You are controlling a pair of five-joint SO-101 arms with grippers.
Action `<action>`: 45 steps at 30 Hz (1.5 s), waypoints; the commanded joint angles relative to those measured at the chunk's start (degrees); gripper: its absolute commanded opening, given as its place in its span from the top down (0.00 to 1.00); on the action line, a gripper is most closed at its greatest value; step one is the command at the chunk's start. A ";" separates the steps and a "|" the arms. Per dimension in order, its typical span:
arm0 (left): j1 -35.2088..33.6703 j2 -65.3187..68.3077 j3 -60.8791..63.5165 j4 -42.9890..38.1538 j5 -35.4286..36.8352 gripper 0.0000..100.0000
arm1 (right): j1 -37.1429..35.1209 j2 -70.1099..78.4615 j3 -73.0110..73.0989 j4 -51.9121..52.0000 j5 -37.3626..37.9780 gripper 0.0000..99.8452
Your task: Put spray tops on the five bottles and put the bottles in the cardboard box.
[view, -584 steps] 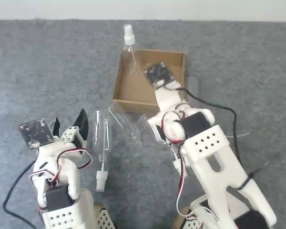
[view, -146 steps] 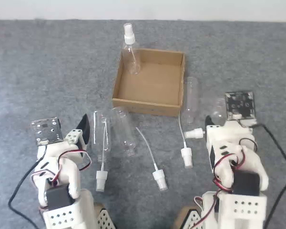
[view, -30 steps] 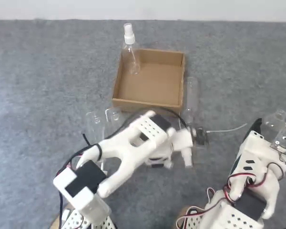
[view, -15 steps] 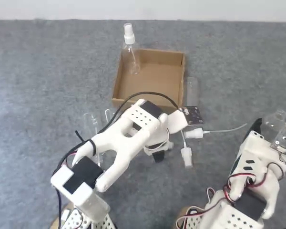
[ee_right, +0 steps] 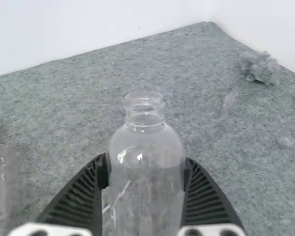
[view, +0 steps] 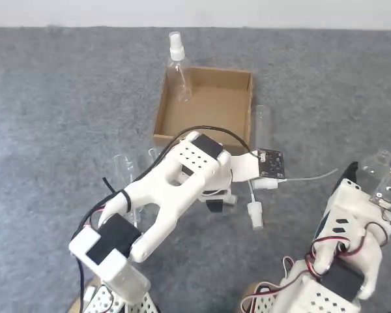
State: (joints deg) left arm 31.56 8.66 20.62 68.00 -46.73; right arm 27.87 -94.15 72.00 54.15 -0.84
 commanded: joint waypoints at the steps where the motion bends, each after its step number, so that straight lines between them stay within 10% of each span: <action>1: 1.05 -0.09 -2.77 -1.41 -3.43 0.74 | 0.31 -1.01 -0.88 -1.71 1.67 0.98; 11: 2.02 8.26 -6.37 -0.53 -6.15 0.84 | 0.31 -1.01 -0.79 -1.71 1.67 0.98; 28: 1.67 10.73 -31.78 31.91 5.80 0.97 | 0.31 -1.01 -0.79 -1.71 1.67 0.98; 45: -9.05 -4.75 -31.25 32.62 13.98 0.97 | -2.07 -0.57 -0.70 -1.54 1.76 0.98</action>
State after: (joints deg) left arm 25.49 12.35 -9.63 98.33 -34.33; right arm 26.55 -94.15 72.00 54.15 -0.84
